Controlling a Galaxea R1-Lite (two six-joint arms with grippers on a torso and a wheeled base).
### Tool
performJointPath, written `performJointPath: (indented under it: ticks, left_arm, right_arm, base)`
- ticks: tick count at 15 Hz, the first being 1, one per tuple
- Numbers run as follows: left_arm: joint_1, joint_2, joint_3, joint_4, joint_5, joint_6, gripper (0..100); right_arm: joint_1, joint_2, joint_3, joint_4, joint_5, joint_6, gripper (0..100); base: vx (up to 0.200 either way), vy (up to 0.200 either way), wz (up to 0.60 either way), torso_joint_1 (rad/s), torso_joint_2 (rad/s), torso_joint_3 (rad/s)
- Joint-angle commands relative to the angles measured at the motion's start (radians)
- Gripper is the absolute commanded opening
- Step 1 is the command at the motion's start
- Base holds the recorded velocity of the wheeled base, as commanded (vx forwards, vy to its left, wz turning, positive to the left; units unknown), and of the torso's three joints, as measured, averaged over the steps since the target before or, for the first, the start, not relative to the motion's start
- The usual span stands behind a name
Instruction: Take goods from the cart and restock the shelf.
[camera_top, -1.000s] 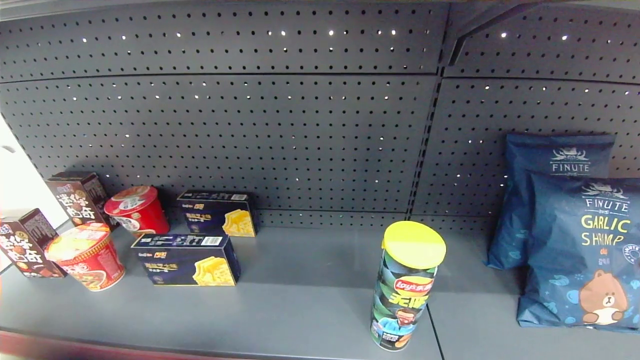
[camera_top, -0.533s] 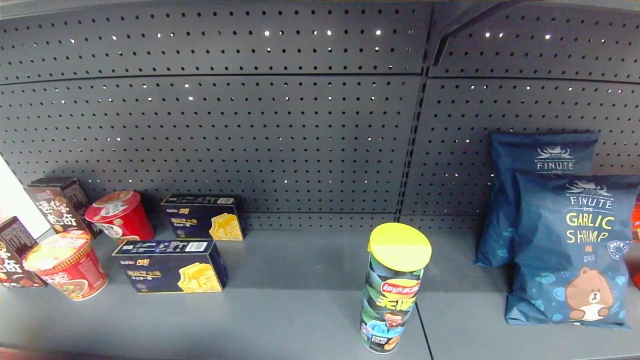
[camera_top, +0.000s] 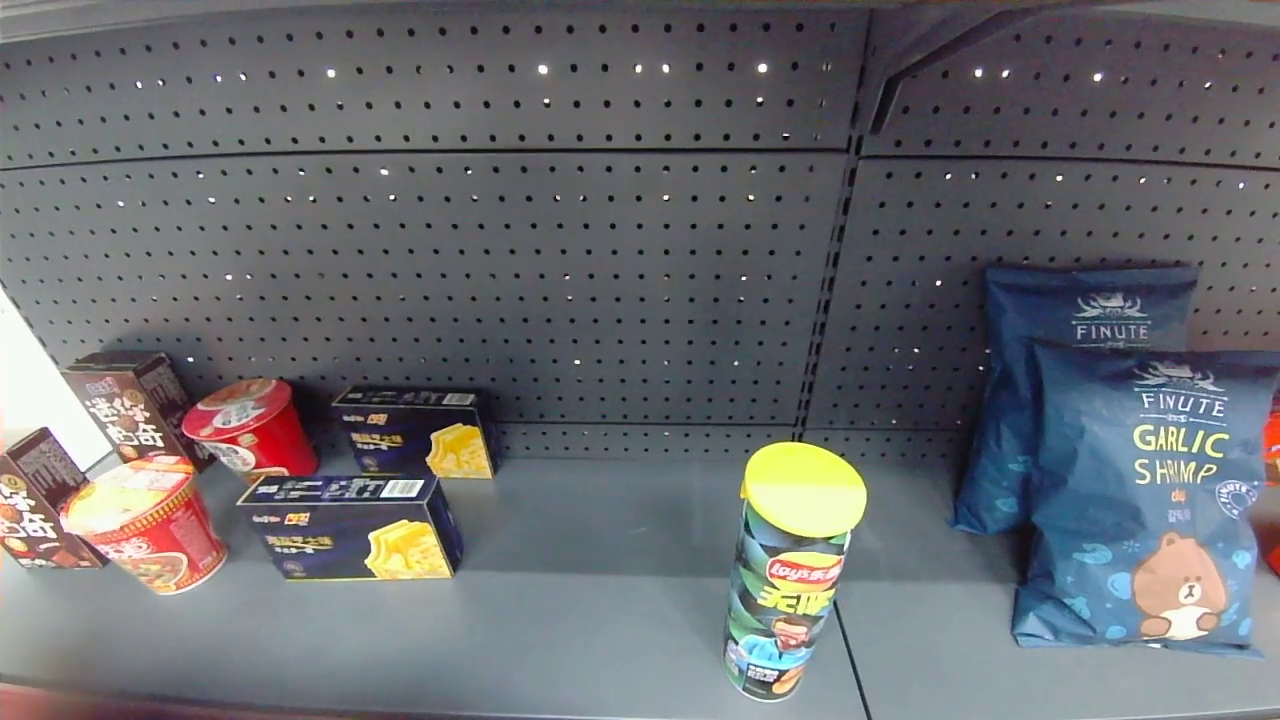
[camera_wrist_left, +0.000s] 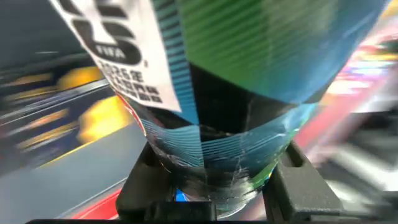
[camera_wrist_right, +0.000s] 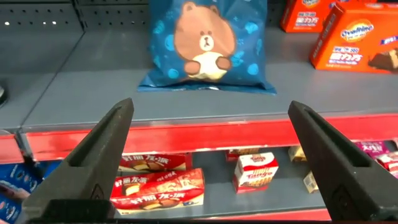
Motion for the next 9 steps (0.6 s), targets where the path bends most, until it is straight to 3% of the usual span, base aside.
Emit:
performJointPath:
  ticks: [1,3,4,6,8,9]
  left_arm:
    - [-0.130,0.326,-0.049,-0.132,-0.043,-0.081,0]
    - [-0.097,0.480,-0.048,-0.247,-0.155,-0.073,0]
    - [-0.069,0.567,-0.051,-0.325,-0.194,-0.052,0]
    - [-0.044,0.688,-0.112,-0.376,-0.190,-0.023,0]
    - [0.080,0.842,-0.195,-0.404,-0.144,0.025,0]
    - [0.146,0.935,-0.261,-0.453,-0.121,0.078,0]
  right_arm:
    - [0.000,0.004,0.002,-0.002,-0.001,0.001,100]
    - [0.000,0.004,0.002,-0.002,-0.001,0.001,100]
    - [0.000,0.004,0.002,-0.002,-0.001,0.001,100]
    - [0.000,0.004,0.002,-0.002,-0.001,0.001,100]
    - [0.000,0.004,0.003,-0.002,-0.002,0.002,100]
    - [0.000,0.004,0.003,-0.010,-0.009,0.001,100]
  base:
    - [0.000,0.000,0.00,0.000,0.00,0.000]
    - [0.000,0.000,0.00,0.000,0.00,0.000]
    - [0.000,0.000,0.00,0.000,0.00,0.000]
    - [0.000,0.000,0.00,0.000,0.00,0.000]
    - [0.000,0.000,0.00,0.000,0.00,0.000]
    - [0.000,0.000,0.00,0.000,0.00,0.000]
